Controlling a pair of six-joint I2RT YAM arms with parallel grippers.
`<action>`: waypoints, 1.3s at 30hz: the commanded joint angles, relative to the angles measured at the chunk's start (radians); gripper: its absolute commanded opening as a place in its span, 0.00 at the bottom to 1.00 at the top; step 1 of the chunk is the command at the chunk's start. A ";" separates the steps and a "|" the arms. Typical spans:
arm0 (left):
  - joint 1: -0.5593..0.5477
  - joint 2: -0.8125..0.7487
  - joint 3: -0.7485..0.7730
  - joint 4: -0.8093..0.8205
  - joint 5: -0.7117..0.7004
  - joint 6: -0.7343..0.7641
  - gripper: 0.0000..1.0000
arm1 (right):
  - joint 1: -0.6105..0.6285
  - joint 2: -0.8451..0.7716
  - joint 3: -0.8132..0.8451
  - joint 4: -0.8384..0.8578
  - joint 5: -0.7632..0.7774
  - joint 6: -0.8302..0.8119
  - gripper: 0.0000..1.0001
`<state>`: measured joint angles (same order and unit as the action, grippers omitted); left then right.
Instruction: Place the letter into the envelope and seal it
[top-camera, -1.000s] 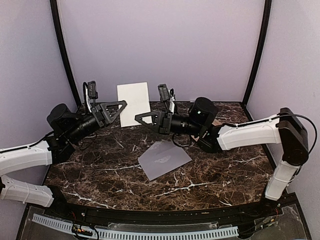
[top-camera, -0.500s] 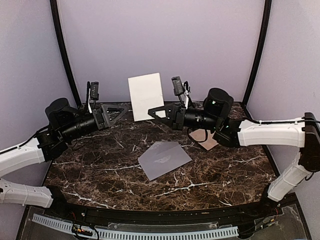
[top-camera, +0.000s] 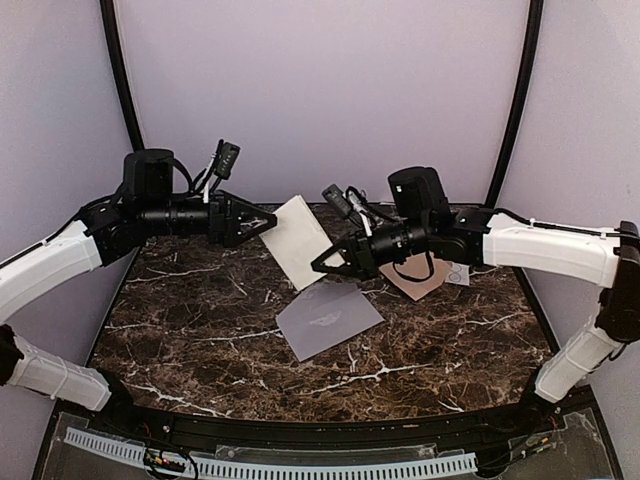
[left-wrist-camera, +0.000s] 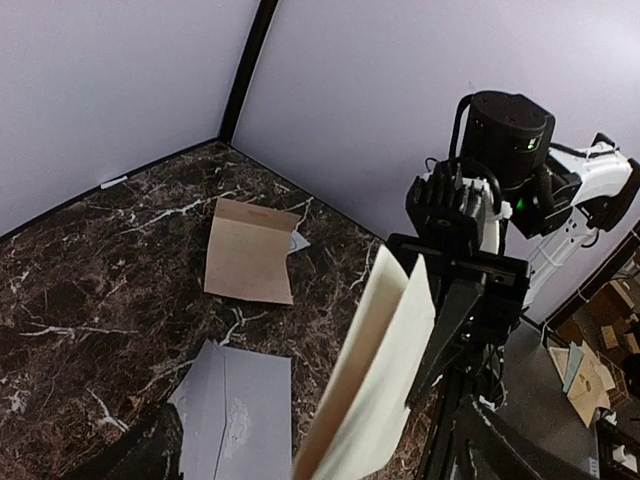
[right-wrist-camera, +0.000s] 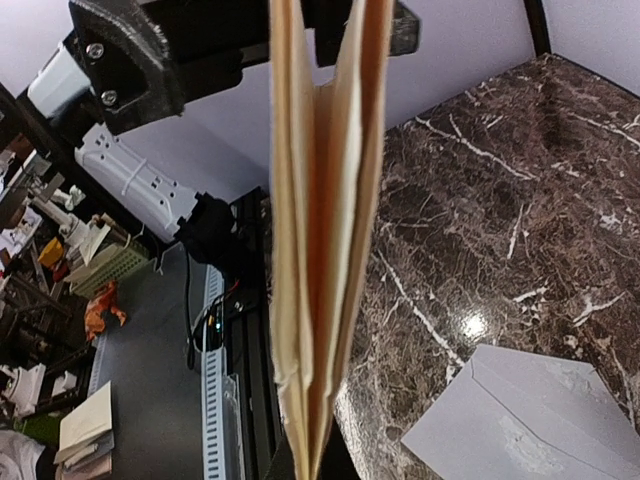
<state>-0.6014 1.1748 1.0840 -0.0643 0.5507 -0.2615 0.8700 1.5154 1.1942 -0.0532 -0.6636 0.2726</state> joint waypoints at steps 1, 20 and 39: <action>-0.018 0.095 0.088 -0.222 0.104 0.209 0.93 | 0.016 0.049 0.084 -0.272 -0.120 -0.165 0.00; -0.049 0.199 0.115 -0.260 0.336 0.288 0.14 | 0.038 0.151 0.227 -0.494 -0.076 -0.298 0.00; -0.046 -0.085 -0.346 0.735 -0.137 -0.288 0.00 | -0.038 -0.246 -0.325 0.555 0.295 0.301 0.85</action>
<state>-0.6456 1.1351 0.8059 0.3458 0.5831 -0.3717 0.8158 1.2572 0.9714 0.1150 -0.5354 0.3244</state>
